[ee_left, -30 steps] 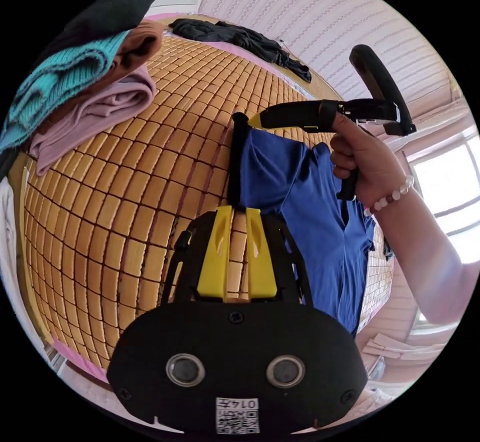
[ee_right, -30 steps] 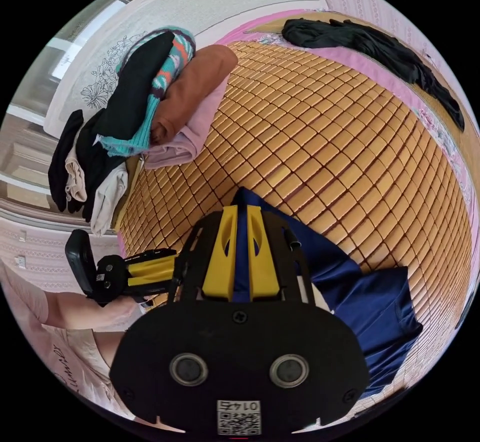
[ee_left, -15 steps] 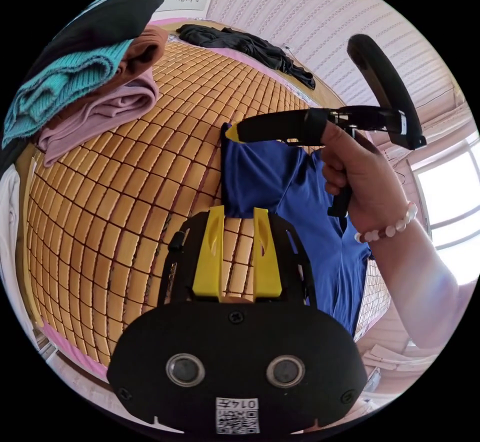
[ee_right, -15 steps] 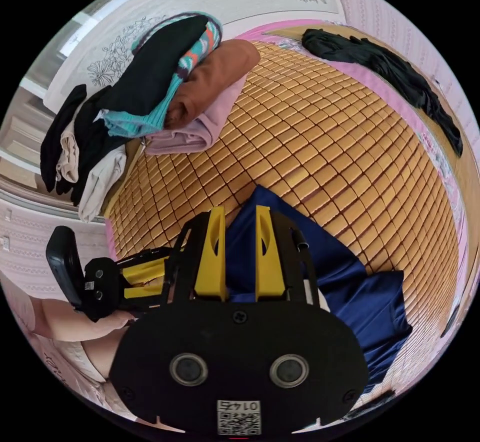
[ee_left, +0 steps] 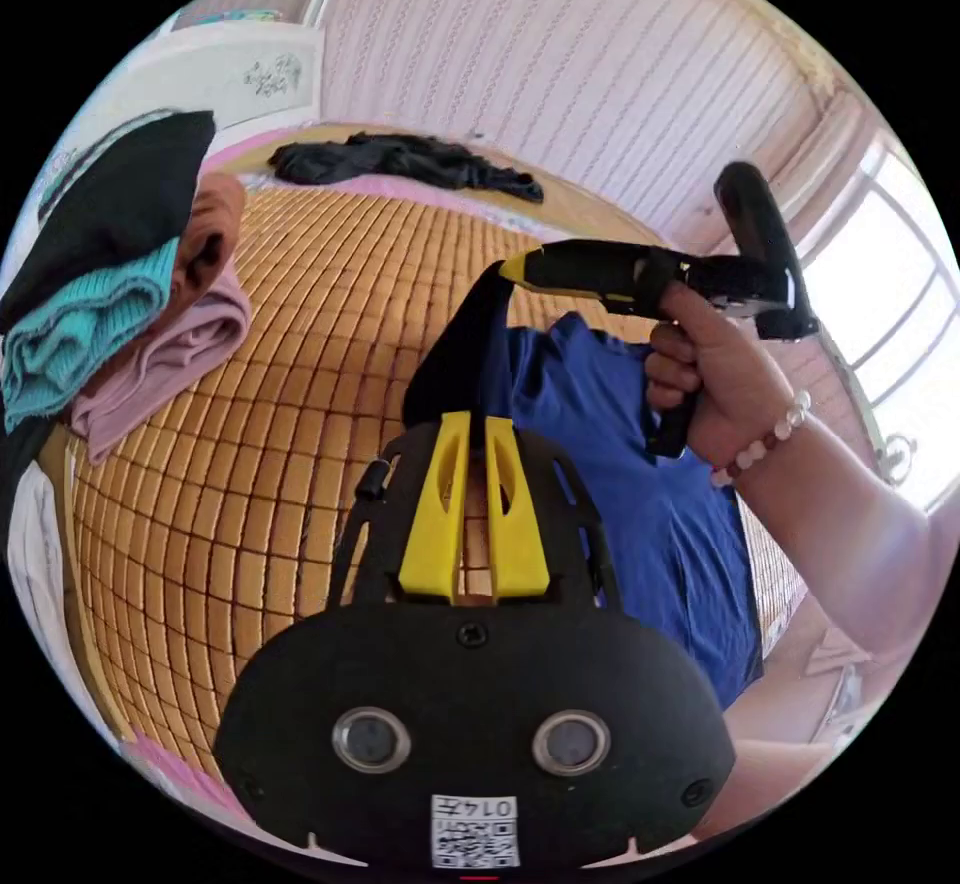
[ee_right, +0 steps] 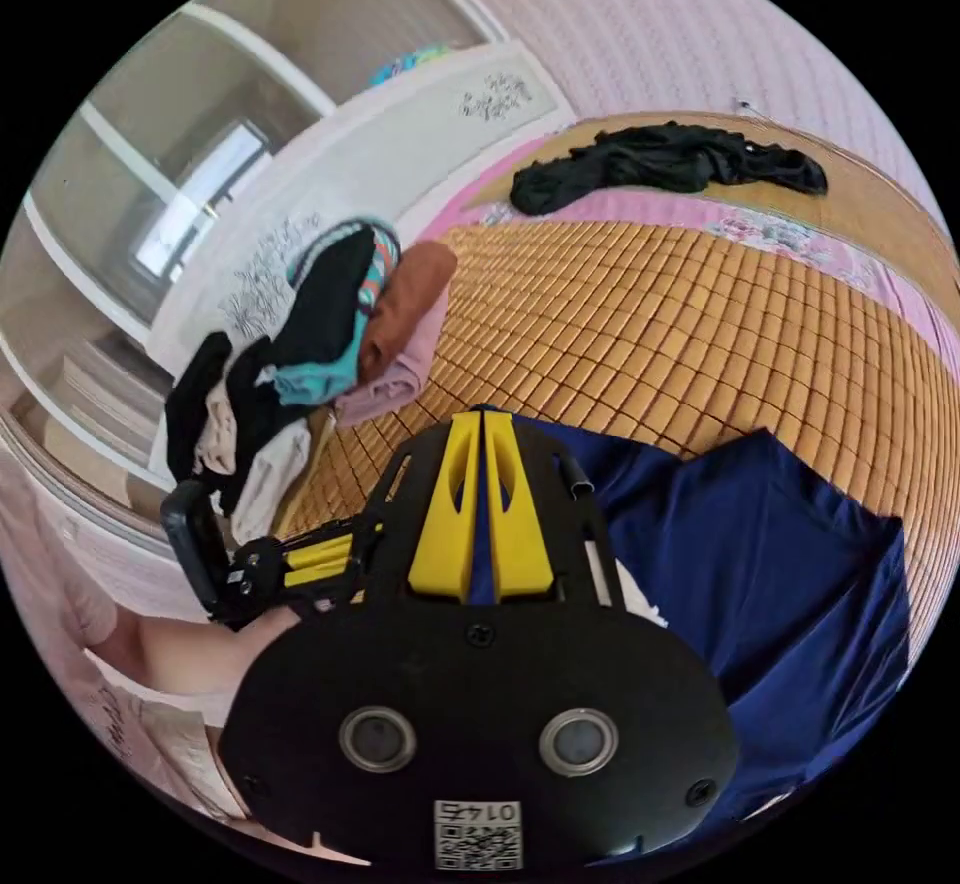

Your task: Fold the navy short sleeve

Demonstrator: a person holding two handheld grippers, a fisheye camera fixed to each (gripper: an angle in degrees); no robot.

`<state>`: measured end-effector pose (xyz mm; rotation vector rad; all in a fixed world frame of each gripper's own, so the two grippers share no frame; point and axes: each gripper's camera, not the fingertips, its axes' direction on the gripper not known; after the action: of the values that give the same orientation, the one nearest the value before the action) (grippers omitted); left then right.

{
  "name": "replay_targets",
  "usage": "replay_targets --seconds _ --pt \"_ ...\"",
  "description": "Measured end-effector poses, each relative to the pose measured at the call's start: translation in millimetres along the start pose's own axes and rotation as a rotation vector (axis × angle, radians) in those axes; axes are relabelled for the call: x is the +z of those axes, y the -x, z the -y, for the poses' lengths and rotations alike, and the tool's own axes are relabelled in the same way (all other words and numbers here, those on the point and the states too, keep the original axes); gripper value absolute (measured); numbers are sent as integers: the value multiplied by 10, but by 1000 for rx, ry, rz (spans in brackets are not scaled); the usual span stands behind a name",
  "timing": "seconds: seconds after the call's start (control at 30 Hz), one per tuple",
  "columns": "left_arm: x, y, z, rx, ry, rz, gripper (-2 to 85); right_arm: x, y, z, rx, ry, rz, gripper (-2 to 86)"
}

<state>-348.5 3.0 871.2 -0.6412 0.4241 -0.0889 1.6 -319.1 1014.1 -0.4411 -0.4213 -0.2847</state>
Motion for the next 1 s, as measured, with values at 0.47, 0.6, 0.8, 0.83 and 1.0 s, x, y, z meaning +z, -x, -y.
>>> replay_targets --seconds 0.47,0.6,0.8,0.83,1.0 --pt "372 -649 -51 178 191 -173 68 -1133 -1161 -1111 276 124 -130 65" --pt "560 -733 38 190 216 -100 77 -866 -1049 -534 99 133 -118 78" --pt "994 -905 87 172 373 -57 58 -73 -1257 44 -15 427 -172 47" --pt "1011 -915 90 153 359 -33 31 -39 -1279 81 -42 448 -146 25" --pt "941 -965 190 64 304 -78 -4 -140 -1158 296 -162 391 -120 13"
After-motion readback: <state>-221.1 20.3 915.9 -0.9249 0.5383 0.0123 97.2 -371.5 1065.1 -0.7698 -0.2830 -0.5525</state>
